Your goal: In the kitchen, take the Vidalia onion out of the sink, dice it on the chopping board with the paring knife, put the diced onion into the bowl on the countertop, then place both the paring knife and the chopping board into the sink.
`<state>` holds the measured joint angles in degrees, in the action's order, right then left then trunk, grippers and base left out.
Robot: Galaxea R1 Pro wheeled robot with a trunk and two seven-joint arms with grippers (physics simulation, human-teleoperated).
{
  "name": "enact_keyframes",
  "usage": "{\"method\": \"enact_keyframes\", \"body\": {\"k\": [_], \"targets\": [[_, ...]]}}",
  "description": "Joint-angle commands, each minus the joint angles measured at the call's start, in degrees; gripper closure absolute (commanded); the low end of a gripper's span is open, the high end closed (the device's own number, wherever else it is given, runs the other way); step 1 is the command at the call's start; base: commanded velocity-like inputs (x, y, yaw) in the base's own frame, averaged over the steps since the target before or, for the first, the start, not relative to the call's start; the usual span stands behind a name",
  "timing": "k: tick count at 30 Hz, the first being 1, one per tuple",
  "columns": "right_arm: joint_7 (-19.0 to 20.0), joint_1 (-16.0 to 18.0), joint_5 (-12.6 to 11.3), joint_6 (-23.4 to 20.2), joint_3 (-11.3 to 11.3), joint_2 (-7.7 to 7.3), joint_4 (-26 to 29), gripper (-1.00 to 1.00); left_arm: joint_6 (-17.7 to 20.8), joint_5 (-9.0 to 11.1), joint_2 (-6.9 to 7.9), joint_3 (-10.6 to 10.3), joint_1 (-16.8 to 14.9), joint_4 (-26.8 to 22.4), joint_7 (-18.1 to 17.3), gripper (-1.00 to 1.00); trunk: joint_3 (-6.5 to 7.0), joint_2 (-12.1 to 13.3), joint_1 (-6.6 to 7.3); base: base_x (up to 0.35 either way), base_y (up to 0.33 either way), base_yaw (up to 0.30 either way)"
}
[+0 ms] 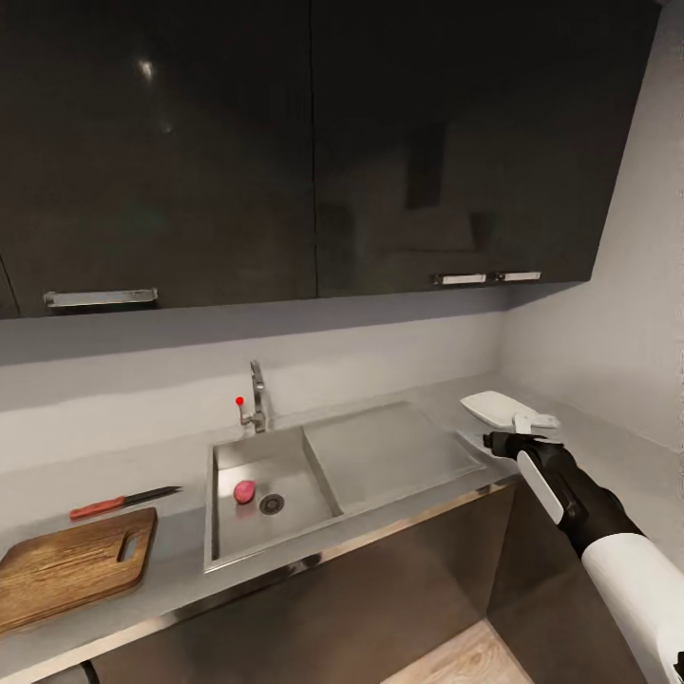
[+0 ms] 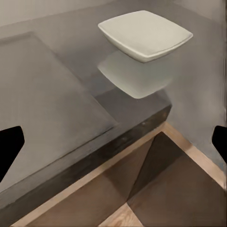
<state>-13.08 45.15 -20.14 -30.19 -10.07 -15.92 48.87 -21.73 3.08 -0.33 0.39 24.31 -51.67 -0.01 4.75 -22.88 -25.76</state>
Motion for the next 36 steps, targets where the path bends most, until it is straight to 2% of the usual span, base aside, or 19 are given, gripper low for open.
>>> {"method": "enact_keyframes", "body": {"k": [1, 7, 22, 36], "targets": [[-0.55, 0.02, -0.60, -0.13, -0.30, -0.08, 0.05, -1.00, -0.07, 0.31, -0.02, 0.04, 0.03, -0.04, -0.03, -1.00, -0.01, -0.04, -0.02, 0.000, -0.279, 0.000], [-0.57, 0.03, -0.60, -0.13, -0.30, -0.08, 0.02, -1.00, -0.04, 0.34, -0.02, 0.04, 0.03, -0.02, -0.04, -1.00, -0.01, -0.04, -0.02, 0.106, -0.263, 0.000], [-0.55, 0.03, -0.60, -0.13, -0.30, -0.08, 0.03, -1.00, -0.06, 0.34, -0.02, 0.05, 0.03, 1.07, -0.07, -1.00, -0.01, -0.04, -0.02, 0.249, -0.223, 0.000], [-0.54, 0.03, -0.72, -0.21, -0.38, 0.00, 0.00, -1.00, -0.07, 0.36, -0.02, -0.02, 0.03, 1.14, -0.08, -1.00, 0.04, -0.04, -0.02, 0.027, -0.020, -0.093]]}}
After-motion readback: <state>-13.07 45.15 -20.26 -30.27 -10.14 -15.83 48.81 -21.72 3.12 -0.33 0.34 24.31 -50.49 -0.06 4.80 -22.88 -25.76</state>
